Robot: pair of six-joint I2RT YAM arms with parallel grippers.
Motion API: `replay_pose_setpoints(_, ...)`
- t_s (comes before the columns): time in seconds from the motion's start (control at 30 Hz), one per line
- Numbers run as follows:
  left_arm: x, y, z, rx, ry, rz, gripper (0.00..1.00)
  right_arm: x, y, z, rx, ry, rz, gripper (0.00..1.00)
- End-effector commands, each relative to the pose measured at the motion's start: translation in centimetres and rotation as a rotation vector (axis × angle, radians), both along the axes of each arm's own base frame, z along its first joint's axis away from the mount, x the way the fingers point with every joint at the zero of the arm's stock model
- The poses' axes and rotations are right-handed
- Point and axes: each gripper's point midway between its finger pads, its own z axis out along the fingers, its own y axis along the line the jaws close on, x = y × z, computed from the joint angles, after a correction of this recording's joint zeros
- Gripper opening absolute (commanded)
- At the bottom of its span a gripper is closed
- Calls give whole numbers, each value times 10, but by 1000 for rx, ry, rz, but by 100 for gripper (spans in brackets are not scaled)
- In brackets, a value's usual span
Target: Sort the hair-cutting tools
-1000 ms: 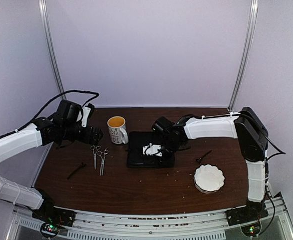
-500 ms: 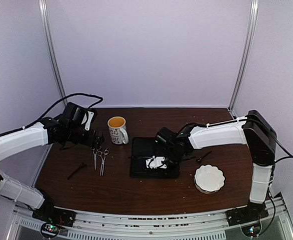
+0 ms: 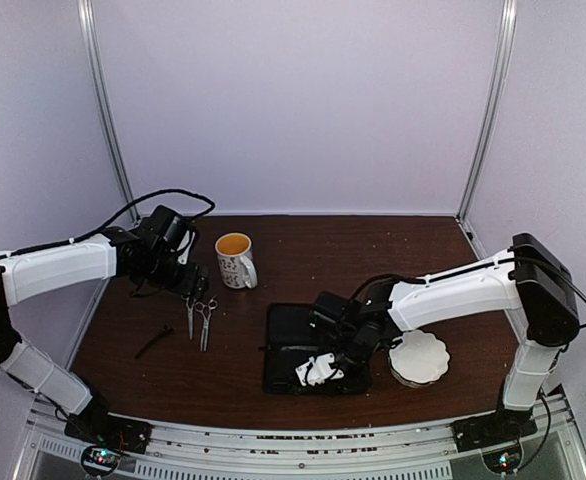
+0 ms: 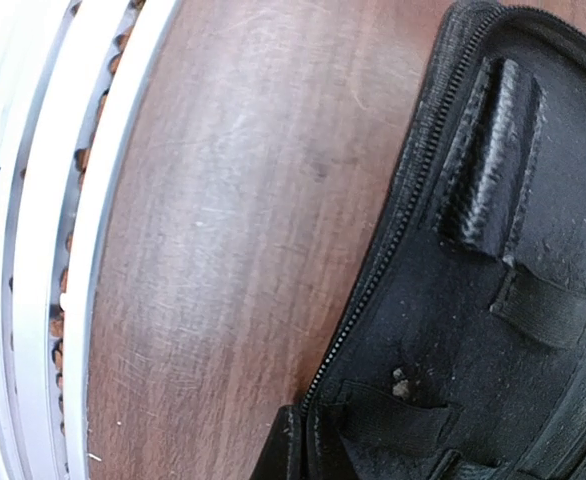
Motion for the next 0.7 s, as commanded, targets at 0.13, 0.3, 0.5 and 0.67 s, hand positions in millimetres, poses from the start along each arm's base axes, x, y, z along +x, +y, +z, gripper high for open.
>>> replay_pose_setpoints(0.13, -1, 0, -20, 39, 110, 62, 82, -26, -21, -5, -81, -2, 162, 0)
replay_pose_setpoints(0.3, -1, -1, -24, 33, 126, 74, 81, -13, -18, 12, -57, -45, 140, 9)
replay_pose_setpoints(0.5, -11, 11, -27, 80, 172, 113, 80, 2, -5, 62, 71, -40, 70, 29)
replay_pose_setpoints(0.67, -36, 27, -36, 112, 260, 177, 86, -4, -13, 101, 176, 105, 38, 41)
